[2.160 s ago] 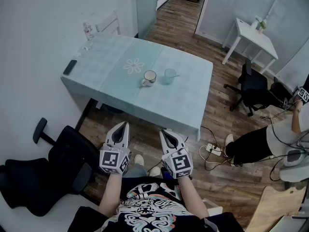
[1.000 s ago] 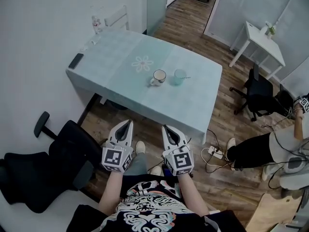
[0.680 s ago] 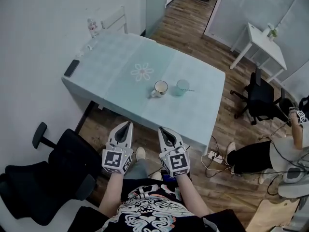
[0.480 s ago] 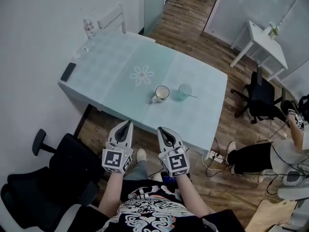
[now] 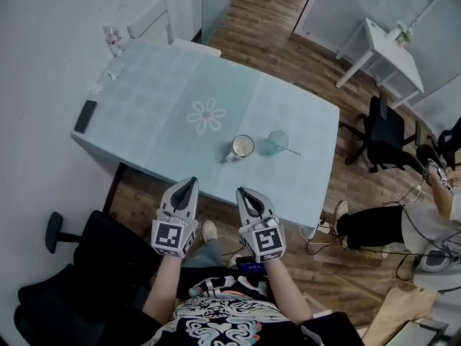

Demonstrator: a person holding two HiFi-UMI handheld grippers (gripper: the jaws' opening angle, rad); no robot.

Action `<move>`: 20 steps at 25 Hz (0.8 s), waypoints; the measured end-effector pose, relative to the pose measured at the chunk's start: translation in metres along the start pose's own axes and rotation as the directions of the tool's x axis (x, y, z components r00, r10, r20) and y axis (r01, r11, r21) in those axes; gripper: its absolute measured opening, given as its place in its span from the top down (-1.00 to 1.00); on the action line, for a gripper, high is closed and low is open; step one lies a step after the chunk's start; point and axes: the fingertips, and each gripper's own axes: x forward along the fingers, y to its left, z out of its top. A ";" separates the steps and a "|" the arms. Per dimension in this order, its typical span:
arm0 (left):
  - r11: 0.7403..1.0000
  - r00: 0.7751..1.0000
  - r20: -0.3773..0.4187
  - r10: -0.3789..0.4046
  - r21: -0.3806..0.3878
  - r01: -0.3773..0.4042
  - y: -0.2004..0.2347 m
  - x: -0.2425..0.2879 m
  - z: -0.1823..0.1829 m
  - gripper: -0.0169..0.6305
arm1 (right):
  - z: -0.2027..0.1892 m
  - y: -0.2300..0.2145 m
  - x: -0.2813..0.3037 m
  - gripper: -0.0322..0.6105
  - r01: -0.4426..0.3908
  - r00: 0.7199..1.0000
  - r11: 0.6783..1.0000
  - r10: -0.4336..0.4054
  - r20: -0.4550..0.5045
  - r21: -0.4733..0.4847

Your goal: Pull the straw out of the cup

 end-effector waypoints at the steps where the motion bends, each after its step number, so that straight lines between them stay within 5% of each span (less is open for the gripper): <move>1: 1.000 1.000 -0.004 -0.008 -0.002 0.008 0.002 0.002 -0.002 0.94 | -0.001 -0.002 0.002 0.86 0.011 1.000 1.000 -0.011 -0.001 0.002; 20: 0.998 0.997 -0.034 -0.062 -0.007 0.062 0.013 0.024 -0.019 0.94 | -0.008 -0.016 0.004 0.86 0.141 0.990 0.989 -0.142 -0.017 -0.048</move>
